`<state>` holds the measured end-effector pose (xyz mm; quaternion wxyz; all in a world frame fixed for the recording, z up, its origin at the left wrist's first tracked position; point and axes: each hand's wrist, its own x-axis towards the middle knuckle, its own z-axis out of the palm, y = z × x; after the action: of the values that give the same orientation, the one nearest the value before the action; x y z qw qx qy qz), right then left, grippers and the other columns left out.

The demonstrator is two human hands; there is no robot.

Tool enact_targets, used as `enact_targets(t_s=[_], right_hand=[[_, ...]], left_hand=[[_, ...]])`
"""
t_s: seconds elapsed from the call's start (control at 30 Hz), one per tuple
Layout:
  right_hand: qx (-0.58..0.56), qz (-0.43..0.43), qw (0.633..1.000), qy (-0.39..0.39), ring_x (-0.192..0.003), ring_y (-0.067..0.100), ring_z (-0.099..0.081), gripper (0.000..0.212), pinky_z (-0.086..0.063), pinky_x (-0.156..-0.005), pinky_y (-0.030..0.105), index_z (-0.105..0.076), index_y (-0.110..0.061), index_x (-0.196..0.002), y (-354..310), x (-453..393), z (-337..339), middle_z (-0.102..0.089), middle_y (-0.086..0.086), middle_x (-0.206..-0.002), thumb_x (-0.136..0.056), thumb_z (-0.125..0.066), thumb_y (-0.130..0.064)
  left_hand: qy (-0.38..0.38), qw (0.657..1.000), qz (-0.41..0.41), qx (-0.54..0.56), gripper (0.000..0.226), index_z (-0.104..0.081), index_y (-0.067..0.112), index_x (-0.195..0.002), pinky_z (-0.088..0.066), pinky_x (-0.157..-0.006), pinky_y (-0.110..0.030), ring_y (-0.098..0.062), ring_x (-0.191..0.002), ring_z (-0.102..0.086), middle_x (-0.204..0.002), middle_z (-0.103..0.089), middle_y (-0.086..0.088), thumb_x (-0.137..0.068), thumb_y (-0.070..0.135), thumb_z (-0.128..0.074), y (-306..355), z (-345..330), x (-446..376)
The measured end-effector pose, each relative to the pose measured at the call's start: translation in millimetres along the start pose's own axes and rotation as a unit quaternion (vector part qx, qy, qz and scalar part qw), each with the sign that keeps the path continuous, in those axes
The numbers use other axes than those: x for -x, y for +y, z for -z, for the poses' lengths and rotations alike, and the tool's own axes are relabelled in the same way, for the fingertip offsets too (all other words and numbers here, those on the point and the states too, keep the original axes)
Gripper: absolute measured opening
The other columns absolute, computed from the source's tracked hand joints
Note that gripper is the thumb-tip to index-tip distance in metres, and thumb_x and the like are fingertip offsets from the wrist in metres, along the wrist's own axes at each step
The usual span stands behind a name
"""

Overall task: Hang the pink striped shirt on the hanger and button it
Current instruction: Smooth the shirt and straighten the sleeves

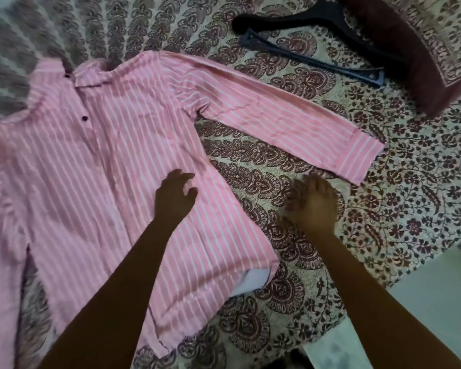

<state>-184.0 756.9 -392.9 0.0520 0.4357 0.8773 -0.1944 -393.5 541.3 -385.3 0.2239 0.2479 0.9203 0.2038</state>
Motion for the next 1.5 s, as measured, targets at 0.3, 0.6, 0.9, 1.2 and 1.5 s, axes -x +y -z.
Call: enact_targets(t_s=[0.3, 0.6, 0.9, 1.2, 1.5], right_hand=[[0.121, 0.357, 0.912, -0.162, -0.124, 0.032, -0.048, 0.087, -0.034, -0.104, 0.049, -0.044, -0.023, -0.125, -30.8, 119.8, -55.4, -0.046, 0.013, -0.138, -0.054, -0.073, -0.063], [0.044, 0.244, 0.964, -0.101, -0.090, 0.033, -0.061, 0.038, -0.057, -0.071, 0.039, -0.059, -0.005, -0.107, -35.4, 130.1, -51.9, -0.057, 0.017, -0.115, -0.071, -0.066, 0.005], [0.023, 0.145, 0.981, -0.128, -0.082, 0.035, -0.064, 0.038, -0.056, -0.070, 0.040, -0.045, -0.010, -0.122, -23.6, 132.2, -36.1, -0.057, 0.019, -0.109, -0.086, -0.058, -0.006], [0.132, 0.326, 0.936, -0.021, -0.066, 0.029, -0.065, 0.033, -0.056, -0.050, 0.039, -0.059, -0.006, -0.098, 8.8, 151.3, -21.5, -0.061, 0.019, -0.105, -0.069, -0.073, 0.000], [0.195, 0.281, 0.939, -0.020, -0.066, 0.028, -0.061, 0.018, -0.048, -0.060, 0.035, -0.059, -0.008, -0.090, 17.1, 162.5, -24.2, -0.062, 0.010, -0.078, -0.074, -0.054, -0.005]], left_hand=[[-0.054, 0.995, -0.059, -0.061, 0.047, -0.062, 0.018, -0.117, -0.045, -0.097, -0.043, -0.029, -0.121, -0.055, -0.133, -0.054, -0.014, -0.079, 0.040, -0.047, -72.2, -34.0, 155.4], [-0.069, 0.974, -0.130, -0.175, 0.049, -0.049, 0.019, -0.113, -0.040, -0.085, -0.036, -0.027, -0.098, -0.059, -0.105, -0.059, -0.006, -0.071, 0.044, -0.056, -88.7, -55.9, 249.4], [-0.032, 0.960, -0.181, -0.210, 0.027, -0.064, 0.020, -0.076, -0.051, -0.066, -0.028, -0.022, -0.066, -0.064, -0.068, -0.064, 0.002, -0.066, 0.023, -0.039, -88.6, -45.1, 247.8], [-0.004, 0.994, -0.076, -0.076, 0.019, -0.061, 0.018, -0.076, -0.043, -0.075, -0.030, -0.022, -0.071, -0.063, -0.072, -0.062, 0.002, -0.071, 0.028, -0.047, -113.4, -39.2, 270.7], [-0.094, 0.991, -0.093, -0.025, 0.027, -0.067, 0.020, -0.079, -0.051, -0.072, -0.032, -0.022, -0.077, -0.065, -0.083, -0.066, 0.001, -0.078, 0.035, -0.044, -103.8, -37.2, 258.2]])
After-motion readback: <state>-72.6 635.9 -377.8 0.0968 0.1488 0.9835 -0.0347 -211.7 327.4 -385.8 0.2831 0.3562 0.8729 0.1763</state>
